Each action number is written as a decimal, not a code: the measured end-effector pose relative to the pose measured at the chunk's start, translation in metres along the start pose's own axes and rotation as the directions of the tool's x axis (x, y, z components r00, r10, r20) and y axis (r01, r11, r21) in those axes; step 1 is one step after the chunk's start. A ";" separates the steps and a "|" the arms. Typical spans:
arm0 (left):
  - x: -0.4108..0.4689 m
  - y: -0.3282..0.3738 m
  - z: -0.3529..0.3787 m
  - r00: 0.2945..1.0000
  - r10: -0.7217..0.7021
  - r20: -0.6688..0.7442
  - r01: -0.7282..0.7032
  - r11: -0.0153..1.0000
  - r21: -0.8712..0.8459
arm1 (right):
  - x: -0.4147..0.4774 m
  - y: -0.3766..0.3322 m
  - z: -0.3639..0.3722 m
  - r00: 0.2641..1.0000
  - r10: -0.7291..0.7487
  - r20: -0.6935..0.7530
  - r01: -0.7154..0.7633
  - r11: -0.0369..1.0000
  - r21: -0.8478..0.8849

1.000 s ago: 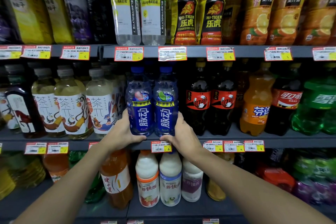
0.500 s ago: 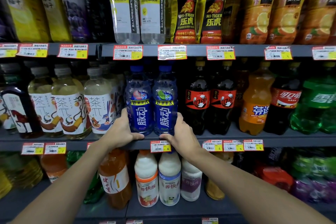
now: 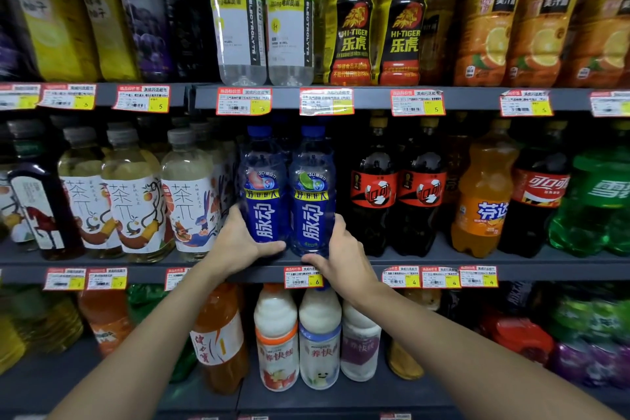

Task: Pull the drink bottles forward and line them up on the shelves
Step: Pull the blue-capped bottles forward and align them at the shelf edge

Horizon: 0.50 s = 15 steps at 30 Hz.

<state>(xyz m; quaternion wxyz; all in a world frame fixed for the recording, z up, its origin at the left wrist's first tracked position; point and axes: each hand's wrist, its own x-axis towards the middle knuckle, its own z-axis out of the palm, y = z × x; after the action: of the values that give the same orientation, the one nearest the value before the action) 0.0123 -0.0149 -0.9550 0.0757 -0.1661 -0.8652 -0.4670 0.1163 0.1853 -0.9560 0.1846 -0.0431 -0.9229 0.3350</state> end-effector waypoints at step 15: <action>-0.003 -0.012 -0.008 0.989 0.137 0.047 -0.142 0.980 0.141 | 0.004 0.001 -0.005 0.999 0.003 0.035 -0.002 0.999 -0.040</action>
<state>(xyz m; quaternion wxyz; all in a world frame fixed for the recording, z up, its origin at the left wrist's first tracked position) 0.0109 -0.0278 -0.9607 0.1040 -0.2290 -0.8842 -0.3937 0.1146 0.1899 -0.9517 0.1673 -0.0420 -0.9324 0.3177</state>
